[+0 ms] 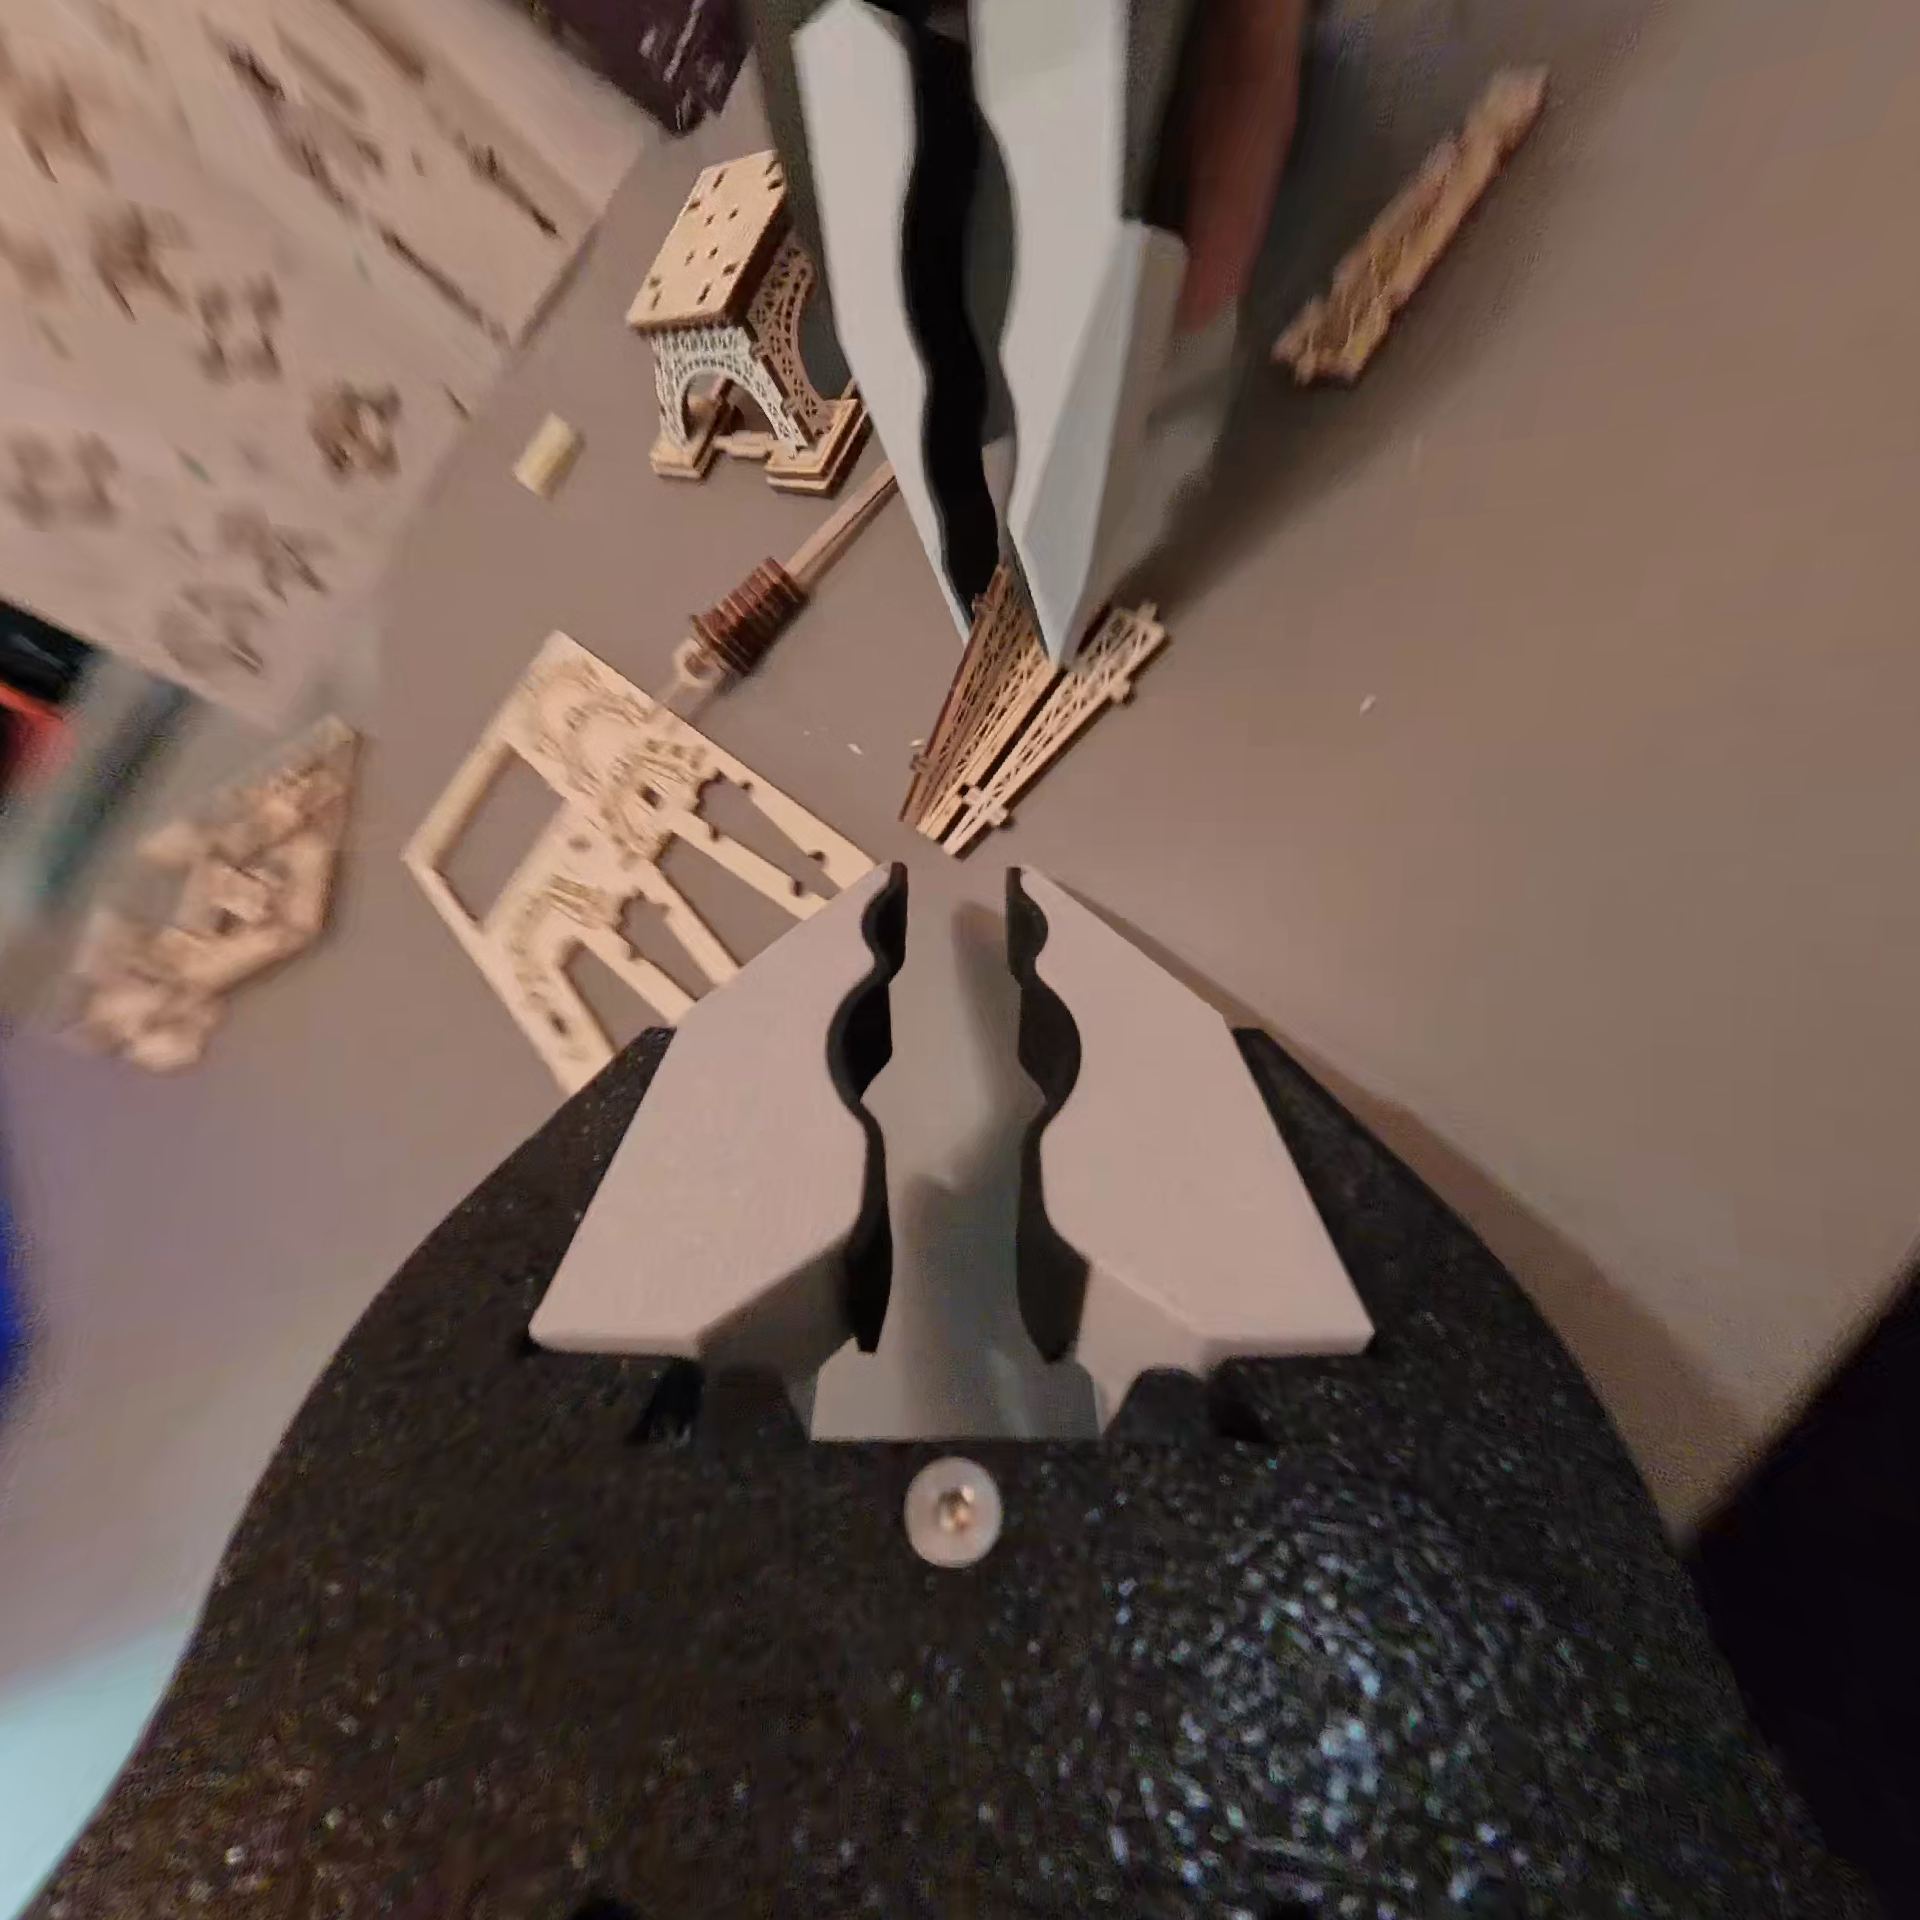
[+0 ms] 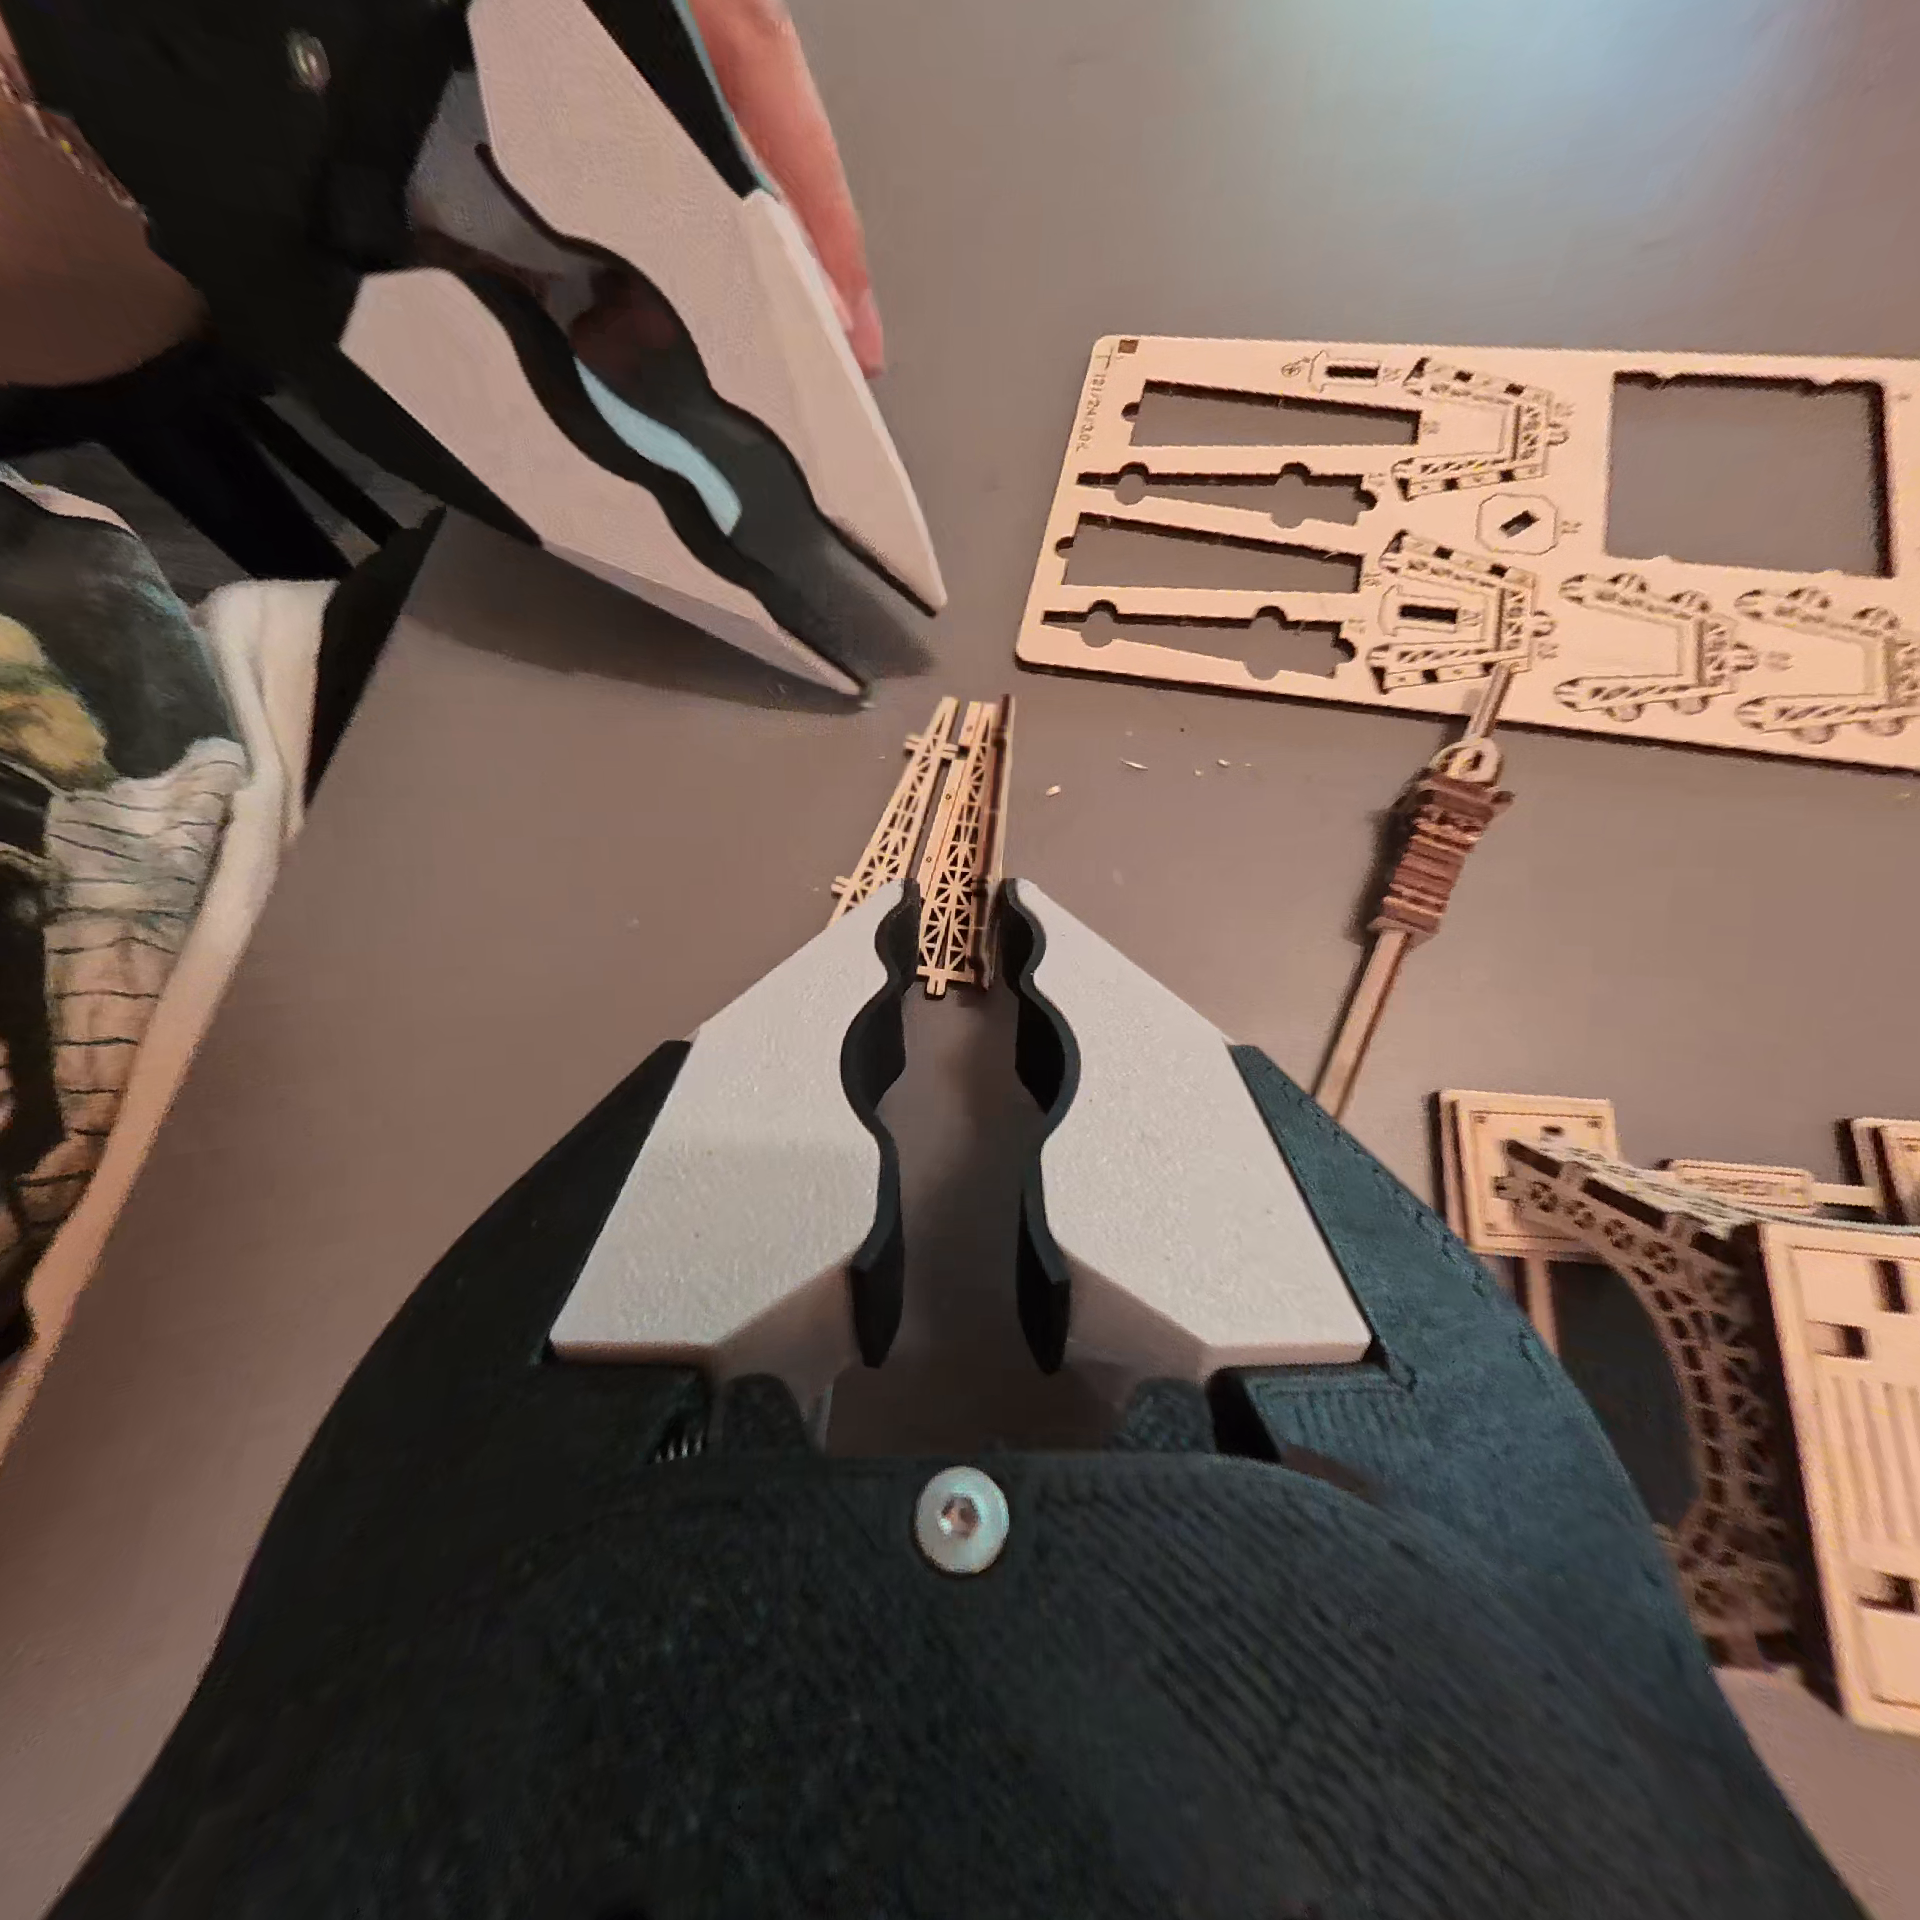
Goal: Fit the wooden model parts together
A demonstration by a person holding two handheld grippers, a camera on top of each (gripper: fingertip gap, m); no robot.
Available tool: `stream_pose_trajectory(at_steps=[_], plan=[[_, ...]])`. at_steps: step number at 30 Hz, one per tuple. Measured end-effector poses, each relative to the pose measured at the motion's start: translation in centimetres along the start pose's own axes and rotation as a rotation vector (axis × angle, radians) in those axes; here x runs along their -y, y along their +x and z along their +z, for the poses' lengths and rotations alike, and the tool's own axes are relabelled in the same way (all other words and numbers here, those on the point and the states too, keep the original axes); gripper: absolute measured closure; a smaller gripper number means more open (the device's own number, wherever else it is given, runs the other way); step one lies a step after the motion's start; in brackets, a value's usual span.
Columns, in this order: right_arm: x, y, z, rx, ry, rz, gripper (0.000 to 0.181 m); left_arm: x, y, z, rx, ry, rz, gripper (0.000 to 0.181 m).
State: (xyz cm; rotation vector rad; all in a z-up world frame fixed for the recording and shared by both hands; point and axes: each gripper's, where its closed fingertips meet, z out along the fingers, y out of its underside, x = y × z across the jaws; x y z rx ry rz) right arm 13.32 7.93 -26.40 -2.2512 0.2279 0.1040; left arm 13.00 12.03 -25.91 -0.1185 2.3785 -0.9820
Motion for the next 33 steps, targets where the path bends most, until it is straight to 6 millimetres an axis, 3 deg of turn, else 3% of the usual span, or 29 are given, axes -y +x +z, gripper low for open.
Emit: stream_pose_trajectory(at_steps=[1,5,11,14,16,20,22,23,26,33], plan=[[0.1,-0.4,0.1,0.014,0.003,0.024,0.167,0.1,0.2,-0.4,-0.023,-0.002,-0.110,0.164],[0.3,-0.8,0.5,-0.050,0.028,0.154,0.172,1.1,0.9,-1.7,-0.047,0.014,-0.421,0.164],[0.1,-3.2,0.6,-0.143,0.045,0.261,0.166,1.9,3.8,-2.2,-0.108,-0.024,-0.546,0.150],[-0.4,-4.1,0.1,-0.150,0.030,0.248,0.156,1.2,4.3,-1.7,-0.105,-0.069,-0.540,0.145],[-0.7,-3.2,-1.0,-0.214,0.019,0.215,0.151,0.5,3.6,-1.2,-0.081,-0.101,-0.550,0.147],[0.6,-1.1,-2.5,-0.287,0.110,0.113,0.156,0.9,4.0,-0.9,-0.145,-0.097,-0.594,0.152],[1.4,-1.1,-2.2,-0.250,0.161,0.055,0.159,1.6,4.2,-0.9,-0.161,-0.064,-0.635,0.169],[1.6,-1.4,-1.8,-0.216,0.170,0.029,0.159,1.7,4.4,-0.8,-0.166,-0.062,-0.657,0.170],[0.7,-2.2,-0.7,-0.129,0.093,0.024,0.161,1.6,4.4,-0.5,-0.129,-0.089,-0.634,0.156],[-0.3,-3.3,0.3,-0.090,0.018,0.055,0.164,1.9,4.5,-0.1,-0.102,-0.101,-0.605,0.153]])
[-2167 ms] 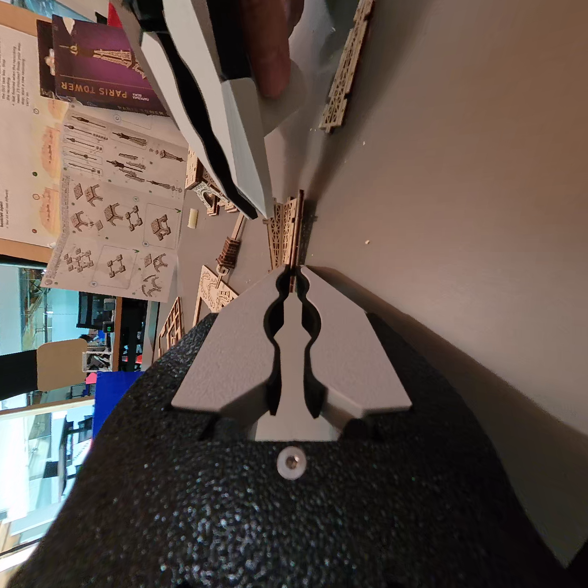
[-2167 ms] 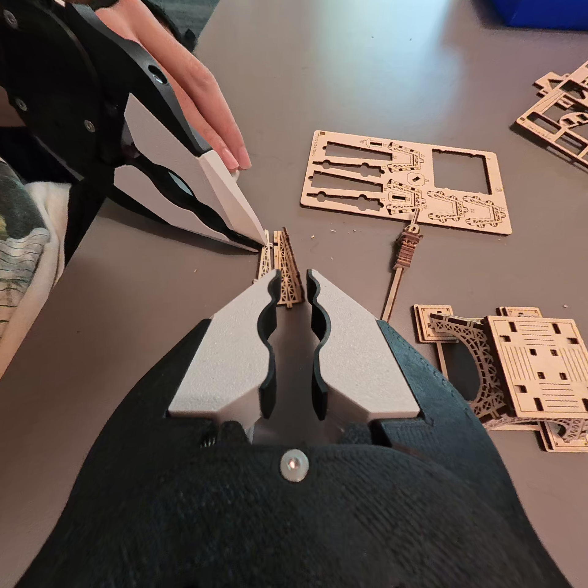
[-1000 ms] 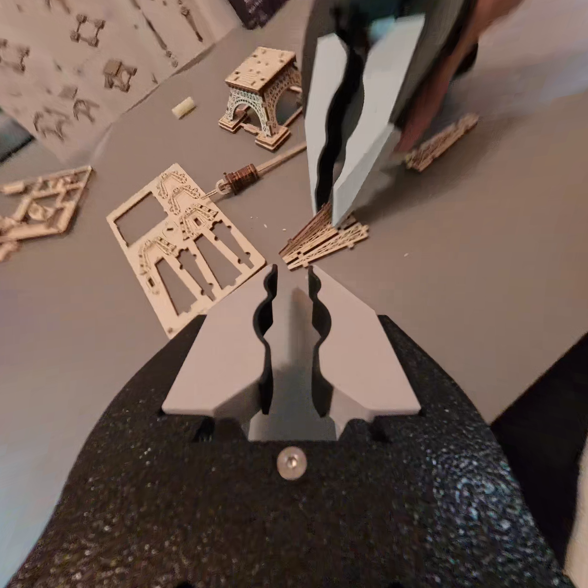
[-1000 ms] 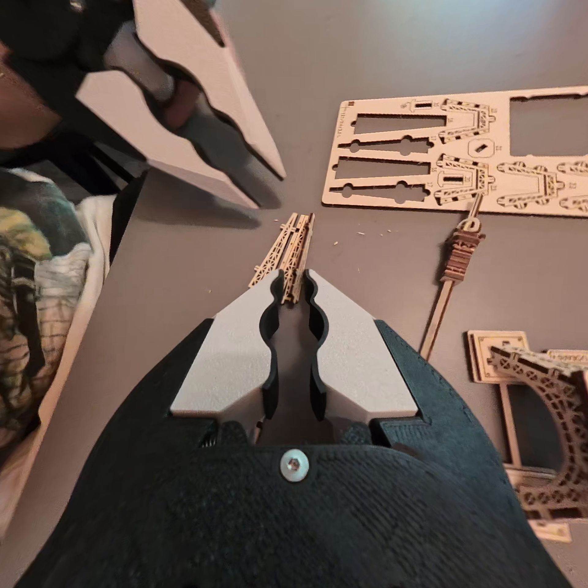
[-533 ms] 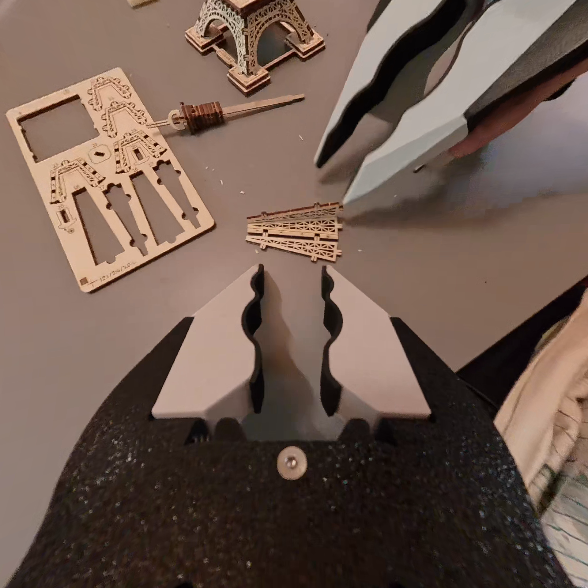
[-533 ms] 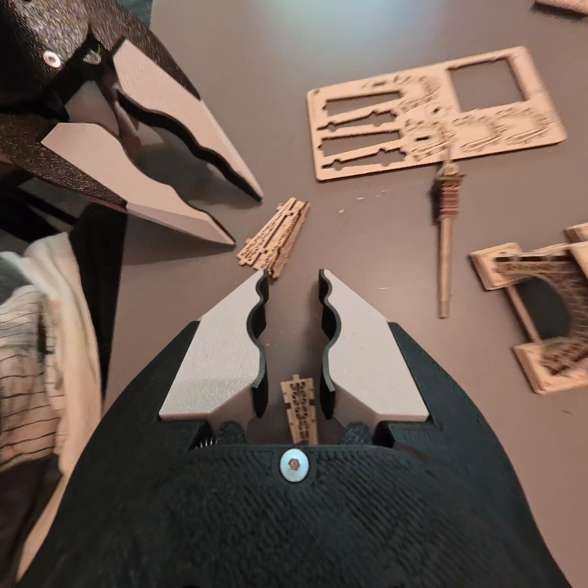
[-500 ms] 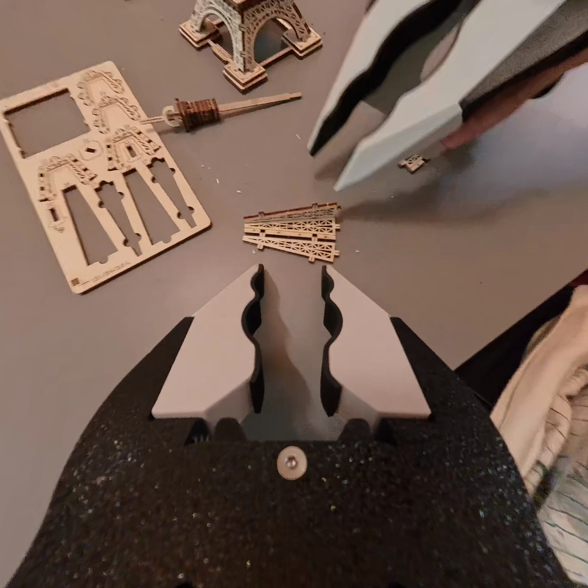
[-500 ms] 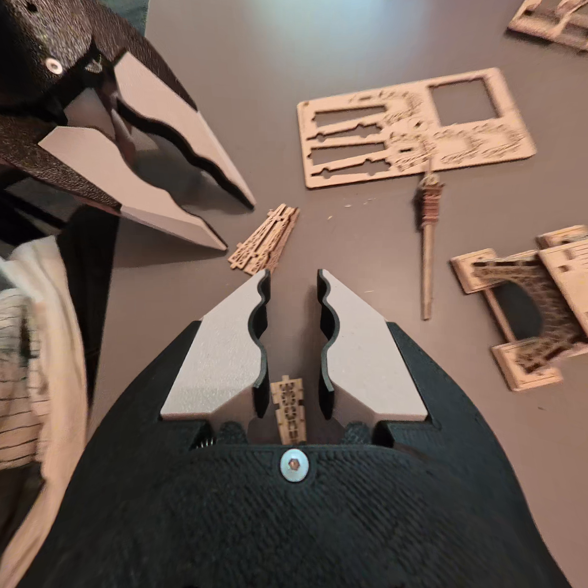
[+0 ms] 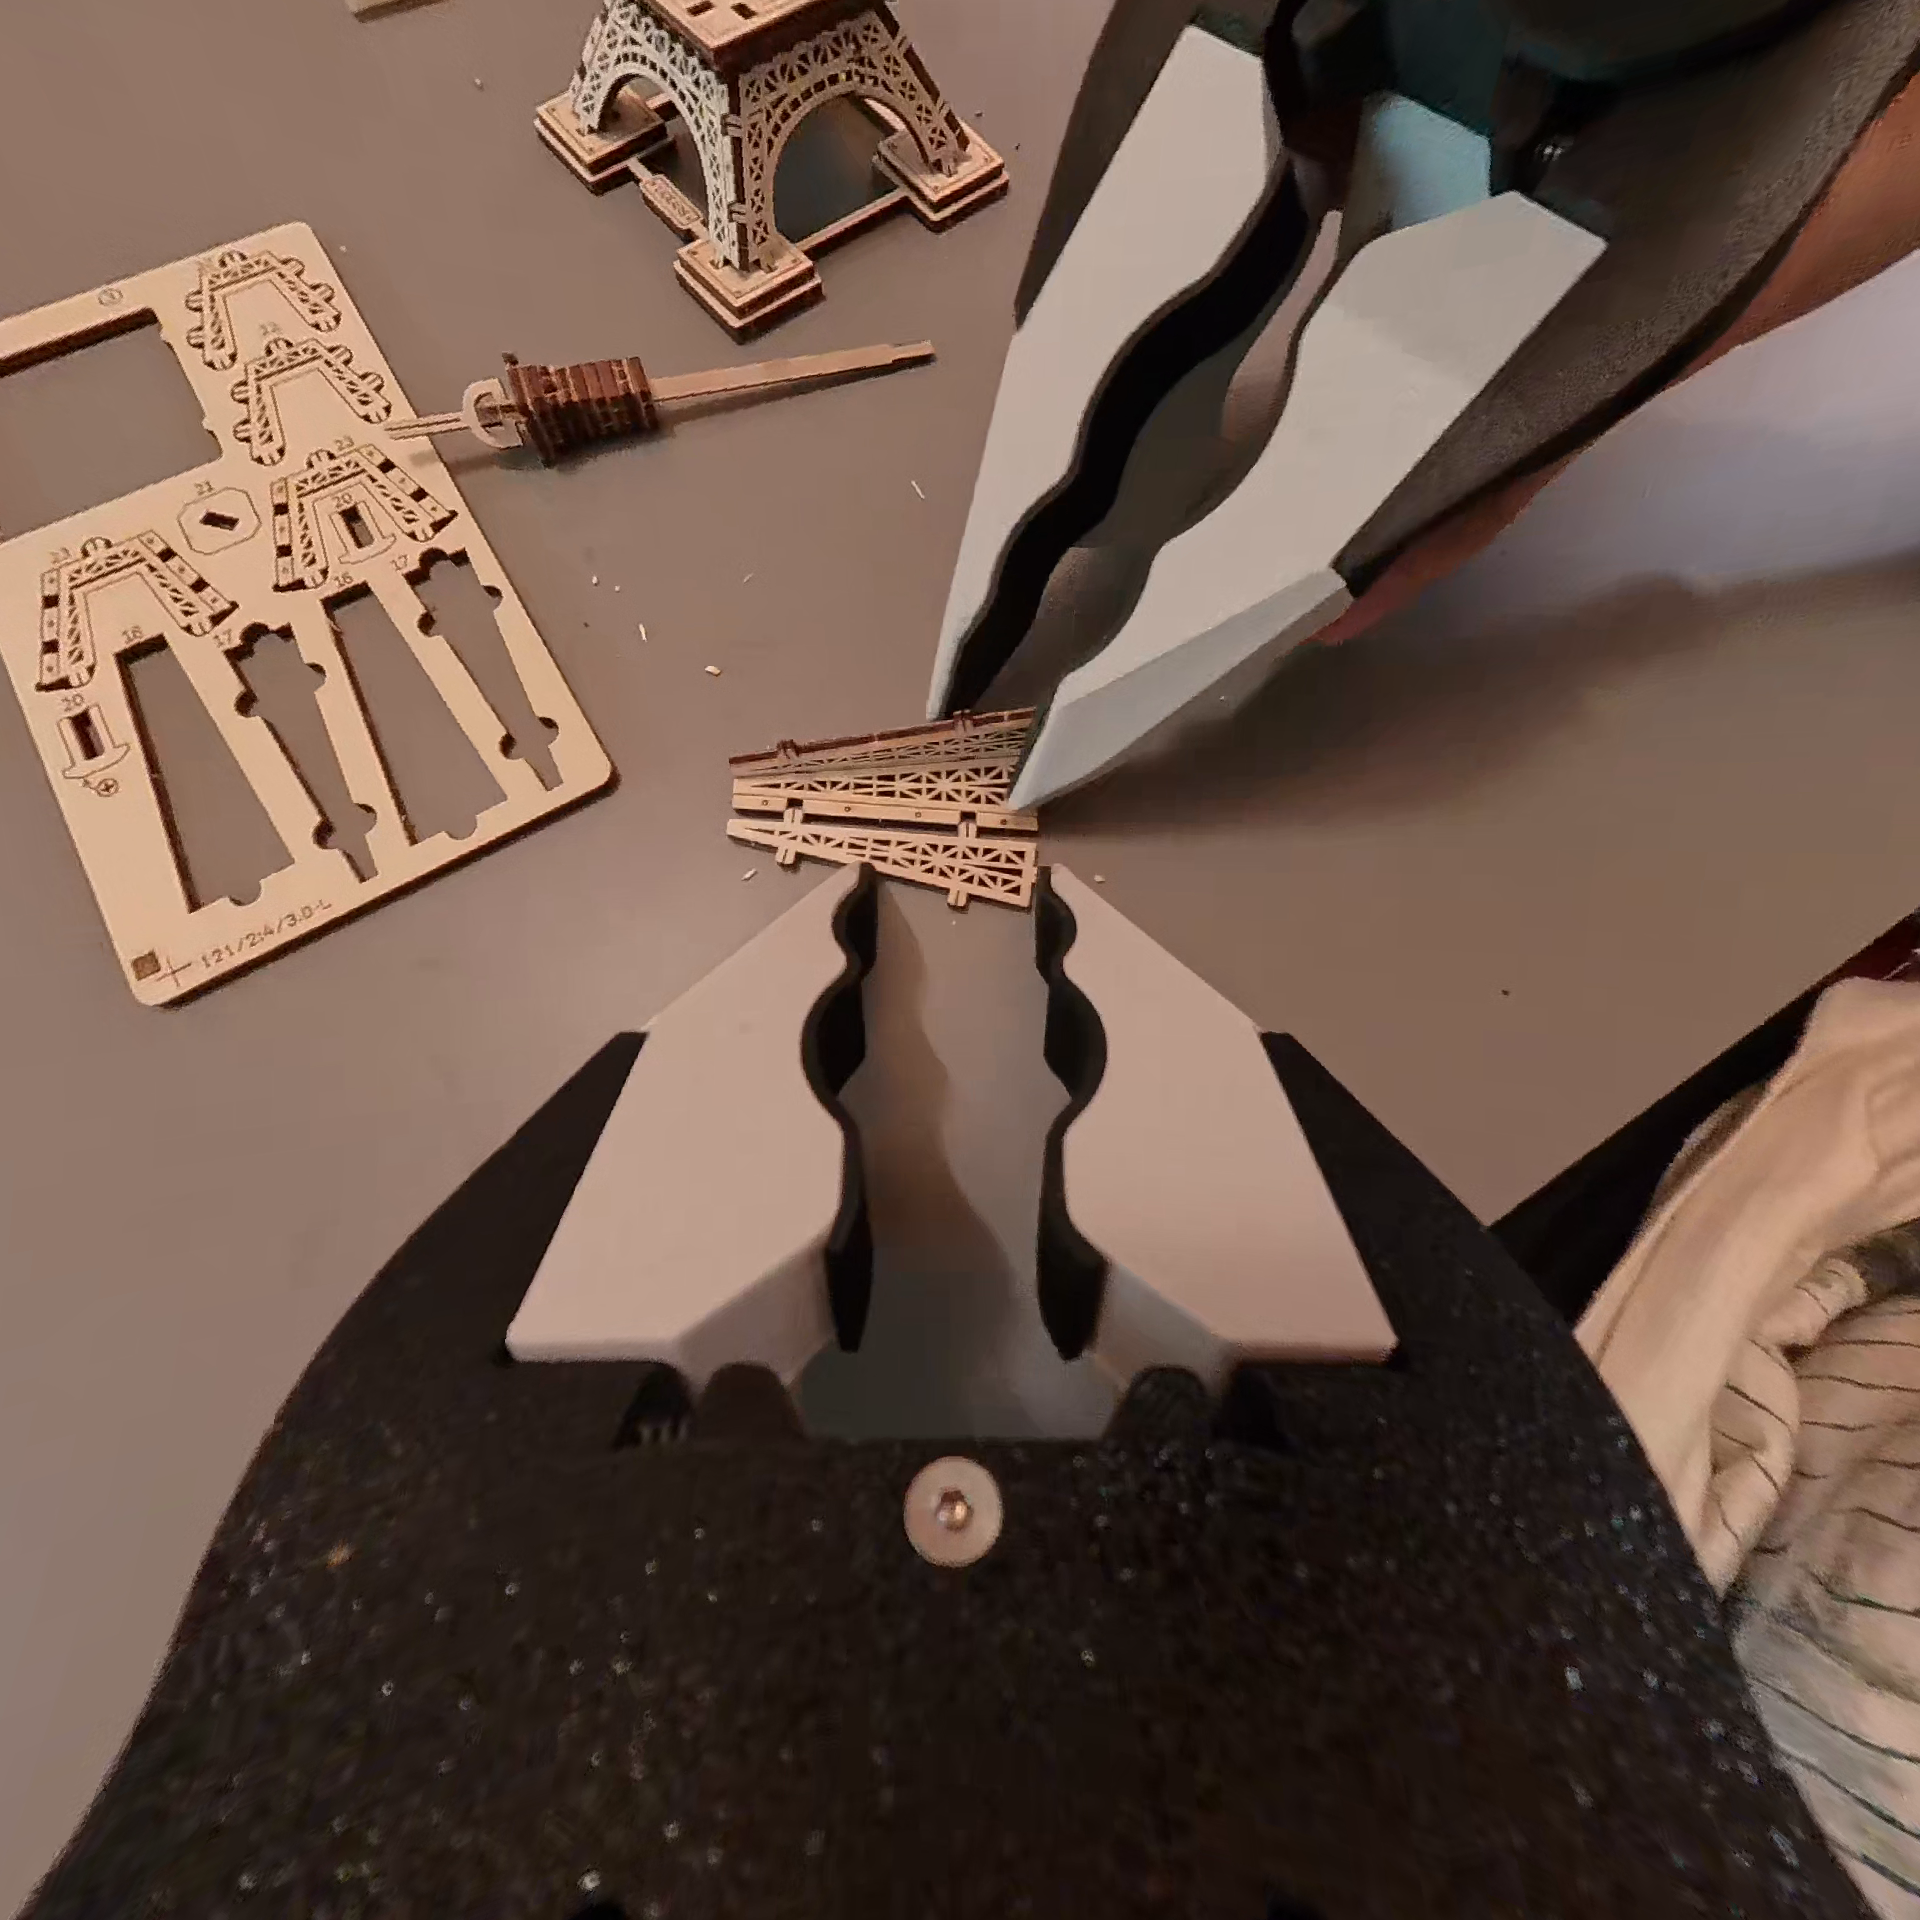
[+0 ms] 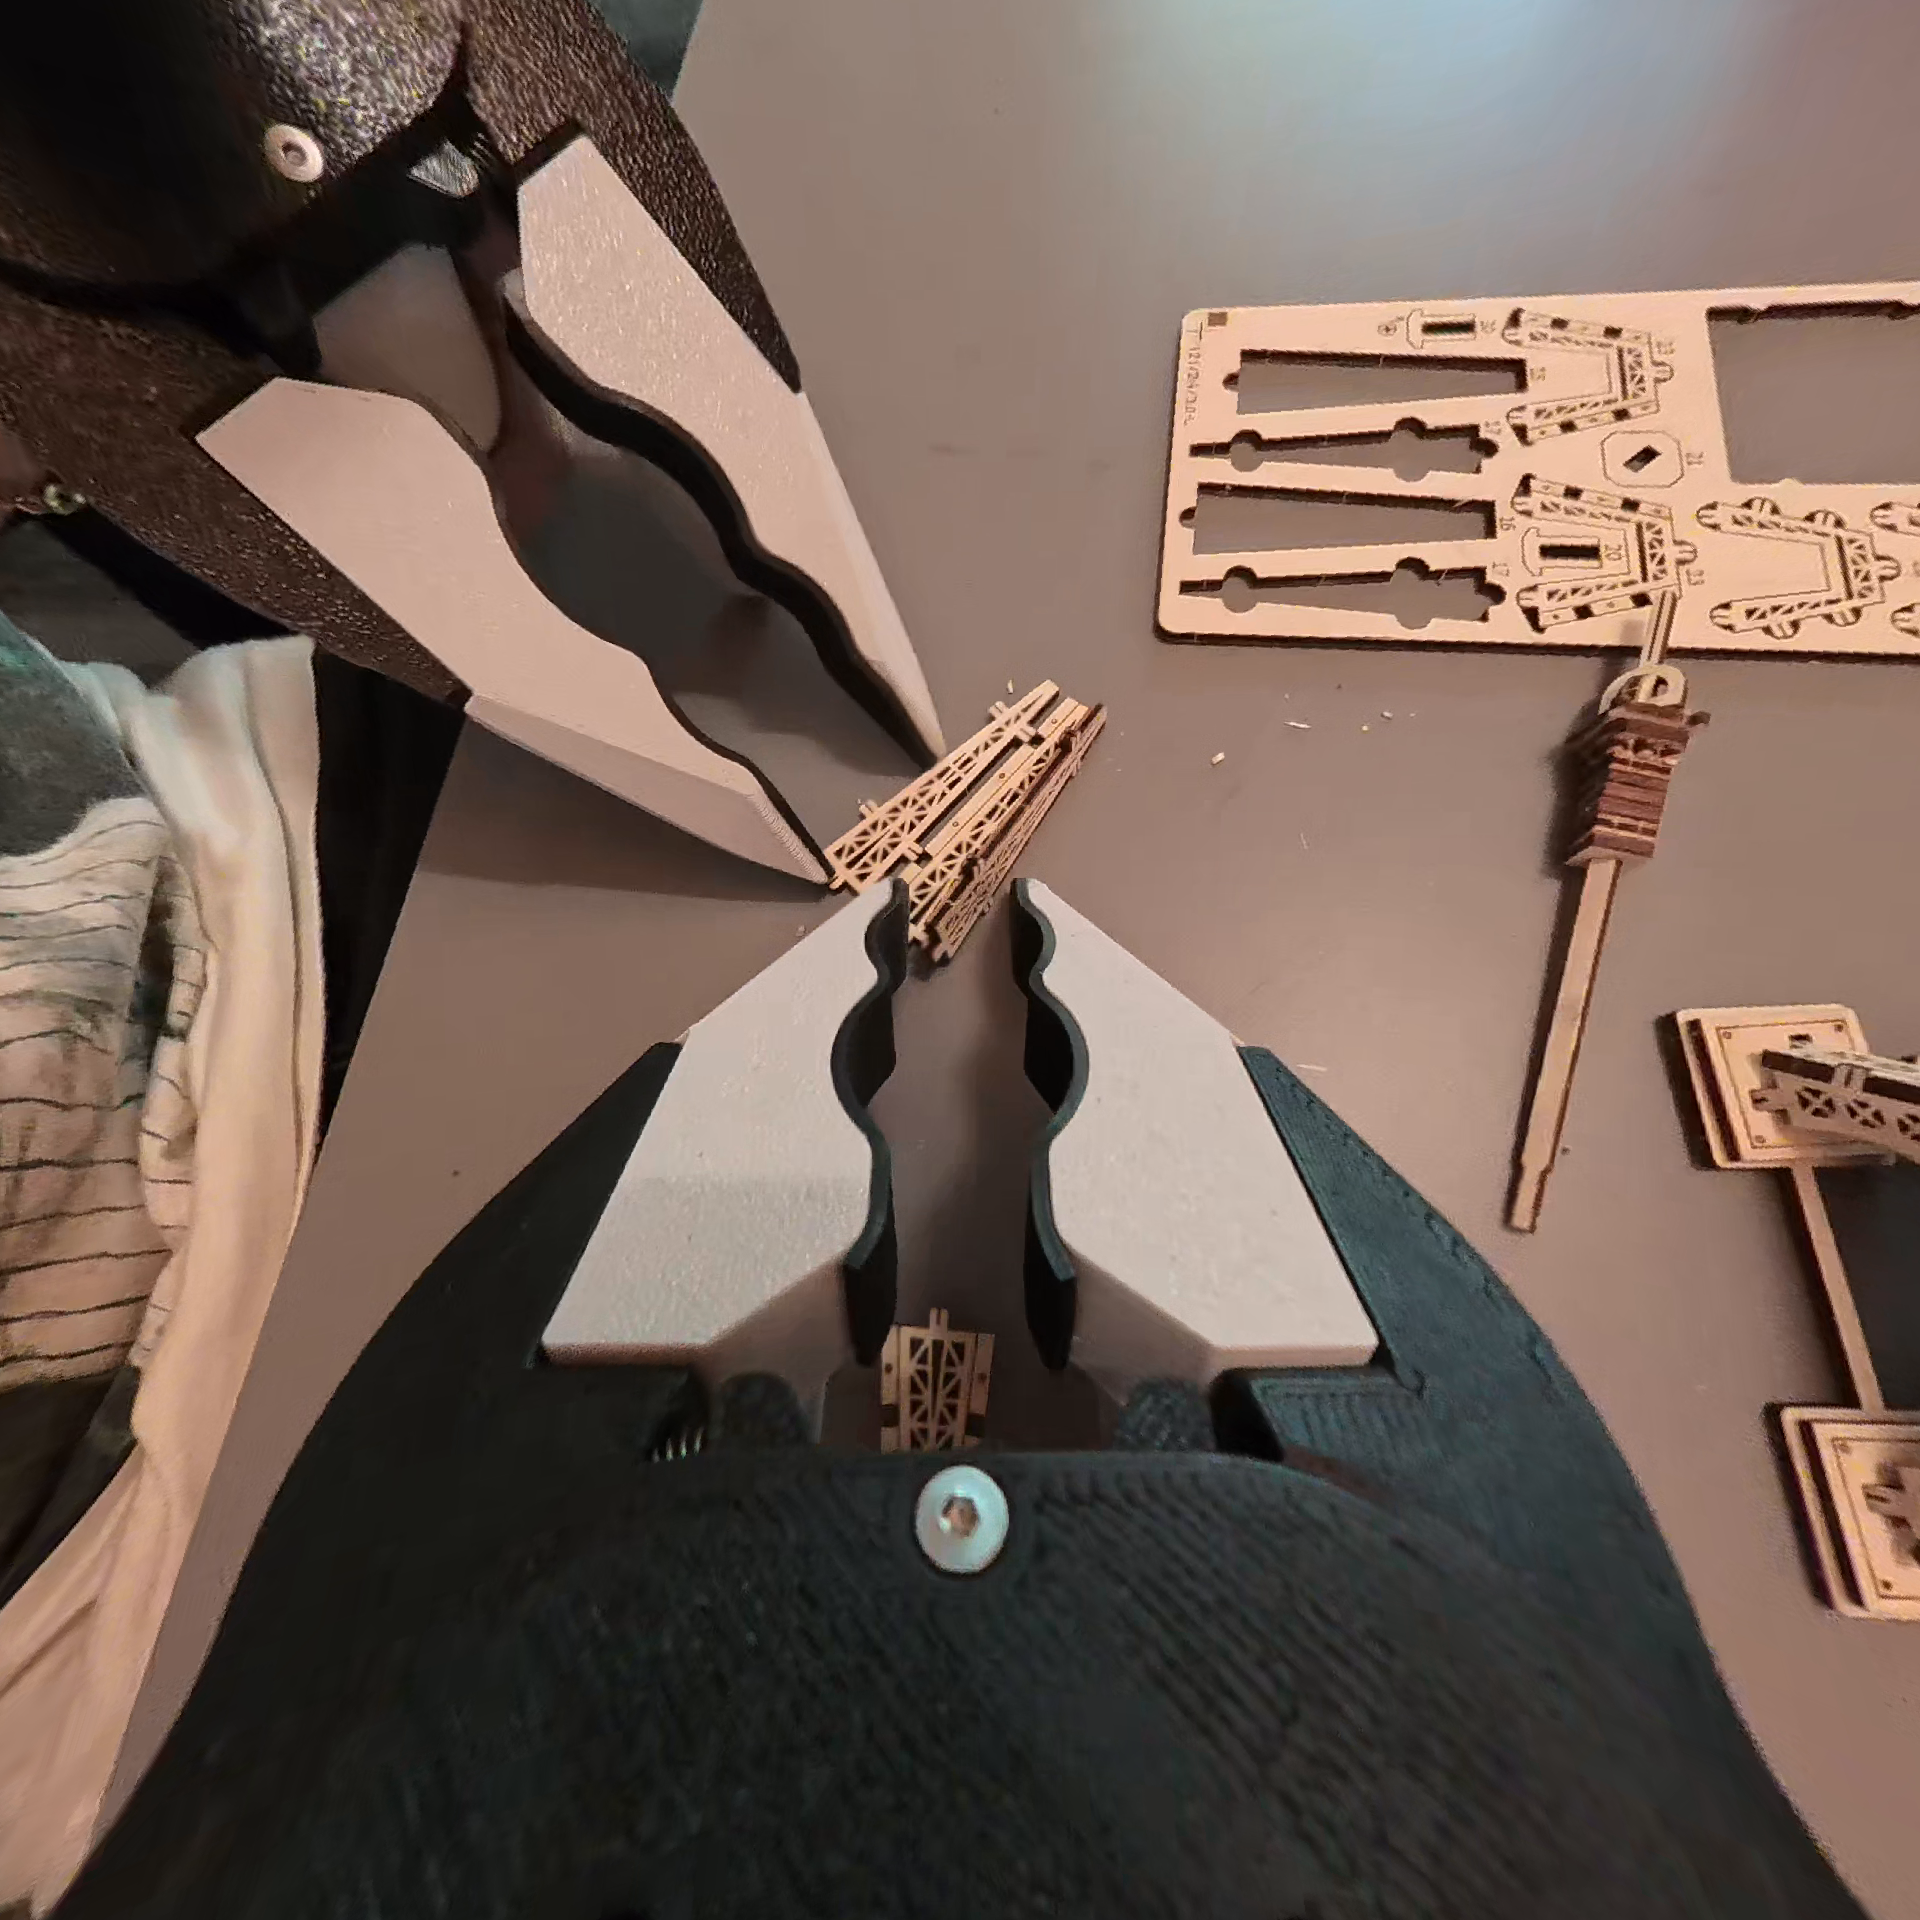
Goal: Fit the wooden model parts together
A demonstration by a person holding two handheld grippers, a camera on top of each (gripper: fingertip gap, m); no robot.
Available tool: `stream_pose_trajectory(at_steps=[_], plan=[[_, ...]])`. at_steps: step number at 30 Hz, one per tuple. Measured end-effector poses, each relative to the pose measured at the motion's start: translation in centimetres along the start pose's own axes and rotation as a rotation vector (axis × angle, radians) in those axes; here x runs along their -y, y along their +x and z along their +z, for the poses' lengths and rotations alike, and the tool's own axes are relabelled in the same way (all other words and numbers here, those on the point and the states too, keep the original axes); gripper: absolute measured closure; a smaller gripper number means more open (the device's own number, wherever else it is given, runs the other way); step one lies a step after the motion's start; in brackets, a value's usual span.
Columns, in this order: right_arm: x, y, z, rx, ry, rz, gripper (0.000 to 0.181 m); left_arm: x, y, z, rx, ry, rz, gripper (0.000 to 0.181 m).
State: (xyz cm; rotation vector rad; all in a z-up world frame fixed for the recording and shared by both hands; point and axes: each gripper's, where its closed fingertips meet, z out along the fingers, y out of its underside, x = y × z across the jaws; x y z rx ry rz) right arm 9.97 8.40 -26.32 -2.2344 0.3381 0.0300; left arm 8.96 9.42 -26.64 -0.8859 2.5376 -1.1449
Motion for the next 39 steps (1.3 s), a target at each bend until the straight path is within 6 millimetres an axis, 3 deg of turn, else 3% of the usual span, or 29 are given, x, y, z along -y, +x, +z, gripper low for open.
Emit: stream_pose_trajectory(at_steps=[2,6,18,39], plan=[[-0.03,-0.12,0.02,0.008,0.002,0.040,0.165,-0.06,-0.32,-0.01,0.005,0.001,0.002,0.150],[0.06,-0.12,0.03,0.017,0.012,0.089,0.163,-0.07,-0.57,-0.07,-0.004,0.002,0.003,0.167],[0.15,0.16,0.02,0.010,0.021,0.128,0.166,0.58,-0.21,-0.85,-0.127,0.082,0.039,0.168],[0.21,0.01,0.23,0.000,0.012,0.090,0.164,0.05,-0.43,-0.21,-0.145,0.013,0.069,0.167]])
